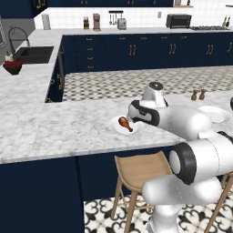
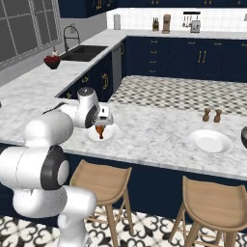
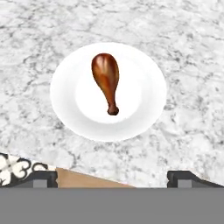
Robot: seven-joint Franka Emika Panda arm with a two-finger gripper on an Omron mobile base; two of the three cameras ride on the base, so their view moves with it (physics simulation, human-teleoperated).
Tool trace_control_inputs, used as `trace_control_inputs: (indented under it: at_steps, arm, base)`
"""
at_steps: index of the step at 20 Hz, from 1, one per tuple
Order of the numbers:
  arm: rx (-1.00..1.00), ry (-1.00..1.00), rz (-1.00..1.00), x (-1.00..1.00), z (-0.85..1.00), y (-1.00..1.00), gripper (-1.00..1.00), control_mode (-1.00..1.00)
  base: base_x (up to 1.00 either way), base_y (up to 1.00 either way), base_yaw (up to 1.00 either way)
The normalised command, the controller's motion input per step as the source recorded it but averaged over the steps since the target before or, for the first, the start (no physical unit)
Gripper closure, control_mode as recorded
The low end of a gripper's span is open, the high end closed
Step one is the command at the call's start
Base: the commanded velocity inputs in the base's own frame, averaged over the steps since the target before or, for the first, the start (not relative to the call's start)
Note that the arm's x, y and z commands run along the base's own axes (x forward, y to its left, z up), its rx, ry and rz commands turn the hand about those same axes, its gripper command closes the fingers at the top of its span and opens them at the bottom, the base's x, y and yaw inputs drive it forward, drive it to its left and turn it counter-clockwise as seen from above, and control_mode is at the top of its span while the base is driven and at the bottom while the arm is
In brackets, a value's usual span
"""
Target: Pick the chicken drumstick and corn from their plates and place them in the bowl. Then put the bowl in the fridge.
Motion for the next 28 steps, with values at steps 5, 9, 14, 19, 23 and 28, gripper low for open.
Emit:
trace_control_inputs:
  at_steps: [5,9,14,19,23,28]
  arm:
    - [0.02,0.00,0.14,0.80,-0.52,0.11,-1.00,-1.00]
    - [0.00,0.01,0.09,0.44,-0.29,0.04,-1.00,-1.00]
    - [-0.01,0.05,0.01,0.27,-0.15,0.22,-1.00,-1.00]
    - [0.00,0.07,0.01,0.52,-0.16,0.12,-1.00,-1.00]
    - [0.00,0.04,0.04,0.44,-0.32,0.00,-1.00,-1.00]
    - [0.00,0.00,0.05,0.33,-0.44,0.00,-1.00,-1.00]
  base:
    - [0.00,0.00,0.00]
    - [0.00,0.00,0.00]
    - [0.00,0.00,0.00]
    - [0.00,0.00,0.00]
    - [0.00,0.00,0.00]
    - [0.00,0.00,0.00]
